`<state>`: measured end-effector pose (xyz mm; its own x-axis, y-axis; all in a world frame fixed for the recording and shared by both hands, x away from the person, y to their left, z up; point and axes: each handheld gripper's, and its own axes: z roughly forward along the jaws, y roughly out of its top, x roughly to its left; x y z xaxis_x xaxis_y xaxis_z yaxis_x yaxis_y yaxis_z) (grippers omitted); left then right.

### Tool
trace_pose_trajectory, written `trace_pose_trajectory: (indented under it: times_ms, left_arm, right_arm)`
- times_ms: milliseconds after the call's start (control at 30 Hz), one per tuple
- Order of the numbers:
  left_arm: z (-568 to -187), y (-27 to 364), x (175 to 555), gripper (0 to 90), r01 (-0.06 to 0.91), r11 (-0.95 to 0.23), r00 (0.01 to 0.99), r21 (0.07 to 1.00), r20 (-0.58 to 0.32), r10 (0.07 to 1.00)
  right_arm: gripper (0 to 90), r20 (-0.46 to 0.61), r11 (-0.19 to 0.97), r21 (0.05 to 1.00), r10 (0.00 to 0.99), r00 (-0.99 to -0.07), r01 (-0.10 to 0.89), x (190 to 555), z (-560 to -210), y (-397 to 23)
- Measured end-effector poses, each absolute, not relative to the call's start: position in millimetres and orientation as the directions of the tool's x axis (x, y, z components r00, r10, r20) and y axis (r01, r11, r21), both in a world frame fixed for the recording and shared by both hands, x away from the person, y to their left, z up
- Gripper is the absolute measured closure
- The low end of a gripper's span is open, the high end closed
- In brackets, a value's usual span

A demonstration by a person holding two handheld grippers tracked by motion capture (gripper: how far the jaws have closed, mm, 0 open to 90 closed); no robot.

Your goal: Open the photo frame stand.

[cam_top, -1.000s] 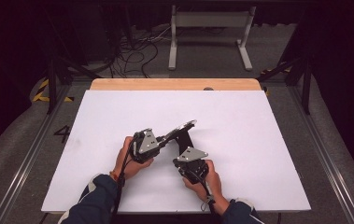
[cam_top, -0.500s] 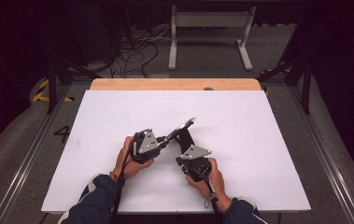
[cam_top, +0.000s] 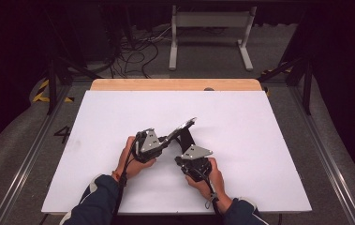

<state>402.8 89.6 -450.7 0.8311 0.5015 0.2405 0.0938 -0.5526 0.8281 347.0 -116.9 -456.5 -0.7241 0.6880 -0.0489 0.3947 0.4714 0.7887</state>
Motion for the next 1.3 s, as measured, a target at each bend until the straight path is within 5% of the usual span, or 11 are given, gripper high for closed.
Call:
trace_pose_trajectory:
  times_ms: [1000,1300]
  left_arm:
    - [-442.2,85.8,383.7,79.7,0.044,-0.622,0.852,0.782,0.296,0.432]
    - [-444.2,84.1,386.1,71.7,0.05,-0.57,0.865,0.82,0.25,0.435]
  right_arm:
    - [90.0,0.007,0.449,0.77,0.704,-0.71,0.453,350.9,-456.7,-129.6]
    - [88.9,0.021,0.451,0.778,0.678,-0.735,0.438,349.5,-456.0,-128.9]
